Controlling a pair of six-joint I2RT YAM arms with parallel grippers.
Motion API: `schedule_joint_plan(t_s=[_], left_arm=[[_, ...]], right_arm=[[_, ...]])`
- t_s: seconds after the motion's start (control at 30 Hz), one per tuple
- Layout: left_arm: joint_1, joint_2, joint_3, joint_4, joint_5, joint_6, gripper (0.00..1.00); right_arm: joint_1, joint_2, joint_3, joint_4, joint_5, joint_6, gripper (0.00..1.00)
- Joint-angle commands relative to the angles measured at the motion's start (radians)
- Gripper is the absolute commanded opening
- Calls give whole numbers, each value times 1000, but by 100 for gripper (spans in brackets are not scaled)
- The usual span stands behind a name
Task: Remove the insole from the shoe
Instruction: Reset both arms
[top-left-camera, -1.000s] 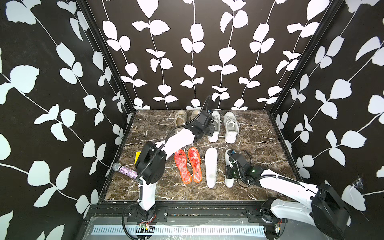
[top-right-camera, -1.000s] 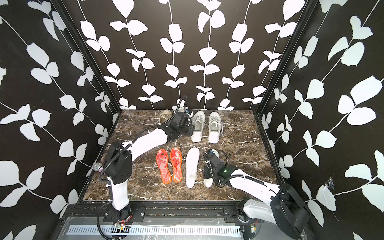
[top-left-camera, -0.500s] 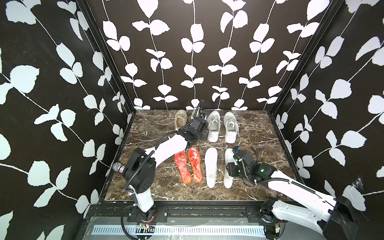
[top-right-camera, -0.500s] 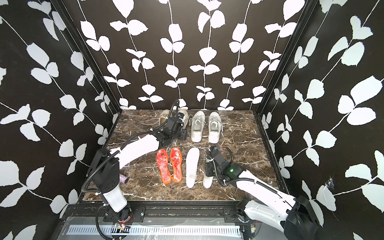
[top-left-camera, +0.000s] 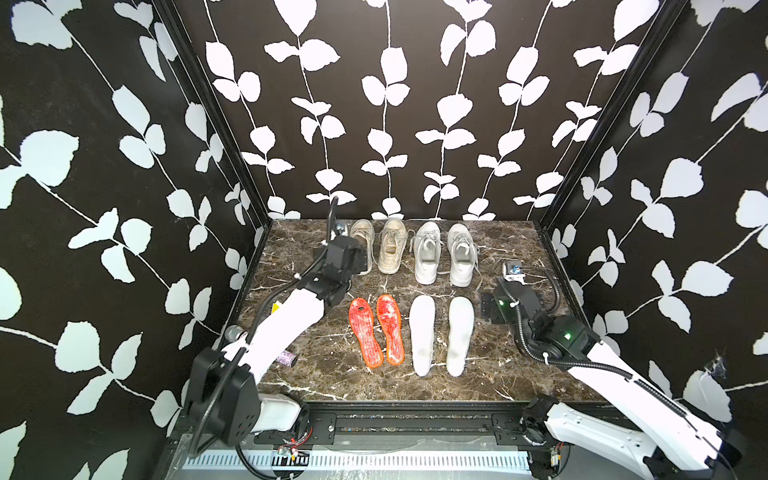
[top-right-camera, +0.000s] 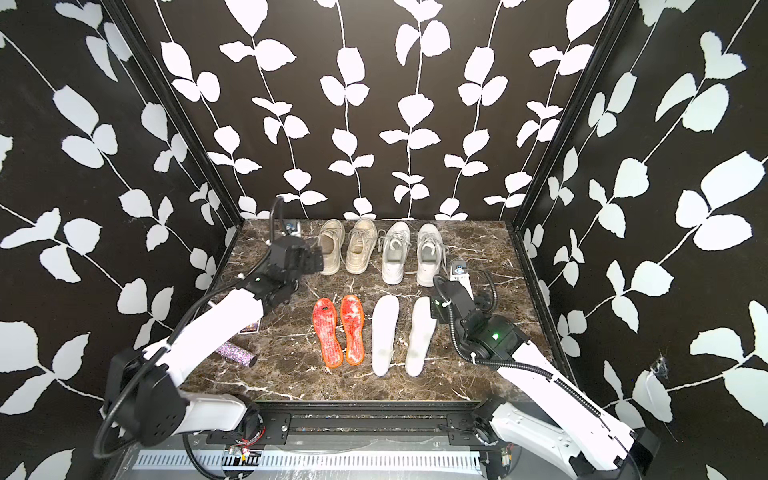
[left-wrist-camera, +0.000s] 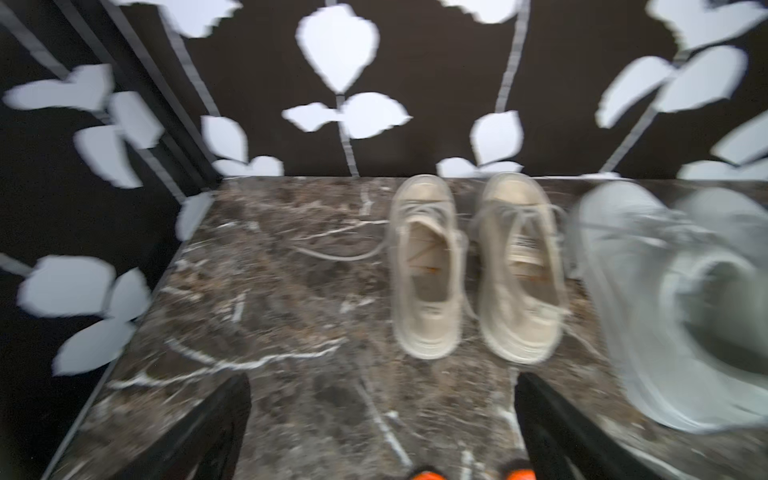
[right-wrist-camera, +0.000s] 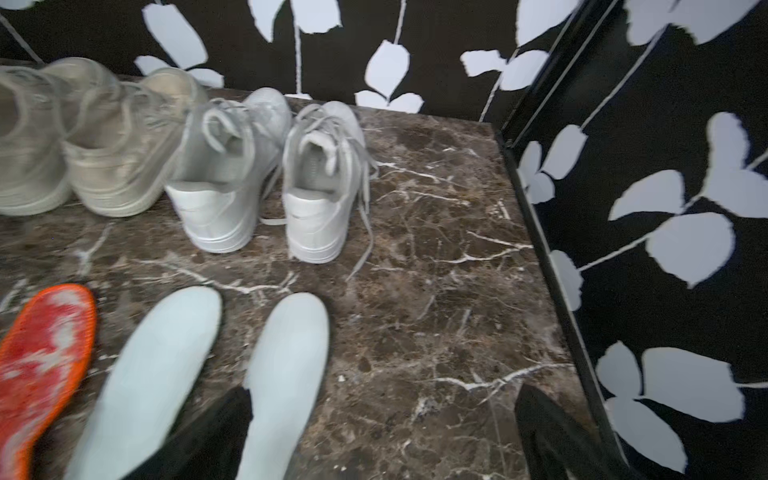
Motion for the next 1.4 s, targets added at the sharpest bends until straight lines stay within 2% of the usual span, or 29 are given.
schedule_joint_plan(t_s=[0.0, 0.1, 0.23, 0.47, 0.63, 0.77, 0.83, 0.97, 1.0, 1.07, 1.13, 1.2, 1.23, 1.3, 1.37], left_arm=[[39, -49, -134, 119, -135, -14, 100], [85, -62, -226, 168, -181, -1, 99], [138, -78, -313, 246, -255, 49, 99], [246, -34, -438, 458, -229, 218, 100], [312, 59, -498, 599, -148, 301, 100], [340, 97, -508, 658, -3, 311, 100], [342, 112, -531, 752, 54, 346, 100], [342, 129, -525, 771, 264, 406, 100], [342, 145, -554, 855, 308, 412, 99], [348, 216, -604, 1041, 306, 411, 100], [372, 206, -613, 1001, 333, 375, 100], [379, 259, -617, 1082, 351, 383, 100], [383, 269, -618, 1093, 365, 384, 100], [396, 239, -595, 994, 379, 361, 100], [399, 263, -603, 1052, 379, 367, 100]], right_arm=[[-39, -54, -102, 257, 141, -162, 99], [-96, -58, -194, 415, 137, -248, 100], [-185, 18, -257, 538, 101, -328, 100], [-296, 216, -342, 774, 95, -373, 99], [-389, 325, -411, 983, -52, -411, 100], [-441, 412, -448, 1122, -95, -418, 99], [-466, 460, -465, 1190, -106, -407, 99], [-510, 469, -513, 1313, -188, -397, 100], [-519, 477, -514, 1354, -216, -402, 100], [-529, 501, -507, 1381, -253, -419, 99], [-544, 541, -524, 1457, -298, -434, 100], [-556, 588, -543, 1544, -301, -426, 99], [-561, 596, -540, 1546, -311, -426, 99], [-576, 595, -523, 1504, -346, -415, 99], [-589, 607, -526, 1513, -363, -401, 99]])
